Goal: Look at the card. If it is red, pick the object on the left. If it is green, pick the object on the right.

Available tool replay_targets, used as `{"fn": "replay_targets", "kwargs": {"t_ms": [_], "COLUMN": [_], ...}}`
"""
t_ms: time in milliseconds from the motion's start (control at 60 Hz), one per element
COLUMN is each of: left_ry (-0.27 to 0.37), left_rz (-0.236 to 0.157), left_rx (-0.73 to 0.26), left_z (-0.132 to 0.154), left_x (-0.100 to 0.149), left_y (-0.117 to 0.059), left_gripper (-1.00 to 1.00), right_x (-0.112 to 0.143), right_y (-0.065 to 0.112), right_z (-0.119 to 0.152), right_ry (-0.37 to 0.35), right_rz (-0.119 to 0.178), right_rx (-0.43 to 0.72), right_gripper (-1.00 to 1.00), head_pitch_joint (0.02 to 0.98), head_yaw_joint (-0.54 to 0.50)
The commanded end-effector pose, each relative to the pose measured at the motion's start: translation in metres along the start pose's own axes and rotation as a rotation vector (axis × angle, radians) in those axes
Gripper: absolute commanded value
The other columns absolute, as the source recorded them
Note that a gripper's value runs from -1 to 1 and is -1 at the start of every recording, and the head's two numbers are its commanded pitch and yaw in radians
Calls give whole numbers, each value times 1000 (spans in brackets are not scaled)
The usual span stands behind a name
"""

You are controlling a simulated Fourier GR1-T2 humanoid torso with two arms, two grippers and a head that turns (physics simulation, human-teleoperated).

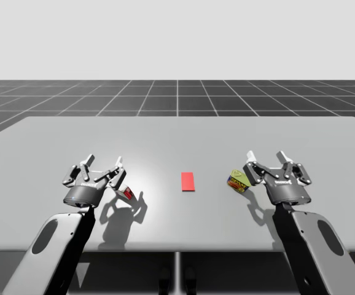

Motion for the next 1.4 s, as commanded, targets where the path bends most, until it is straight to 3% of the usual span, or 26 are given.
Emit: {"fn": "replay_targets", "kwargs": {"t_ms": [17,167,283,617,1000,1150,1400], "left_ry": [0,2,2,-2,-6,-8,-8], "left_rz": [-4,-5,-6,-14,-14,-15,-17], "left_rx": [1,0,1,1,-4,-5,-5], "left_z": [0,0,0,-1,-1,-1,-1], "left_x": [0,0,0,-1,0,0,1], "left_y": [0,-1,-1,-1,-2,-2,-3], "left_gripper": [-1000,-1000,-1000,-1000,-1000,-1000,-1000], "right_x": [1,4,1,-1,-1,0,1], "right_y": [0,0,0,0,-2,-2,-3], "right_z": [4,2,0,-2,-3,-3,-3], "right_ry": [-19,-17,8,3,3,1,-1], "right_rz": [-5,1,11,36,37,37,37], "right_rx": [-73,-27,-18,-29,-32,-34,-36], "right_gripper": [-1000,-1000,-1000,-1000,-1000,-1000,-1000], "head_pitch_joint": [77,99,172,507,790,834,823], "head_yaw_joint": [15,14,15,-11,-61,-68,-60]}}
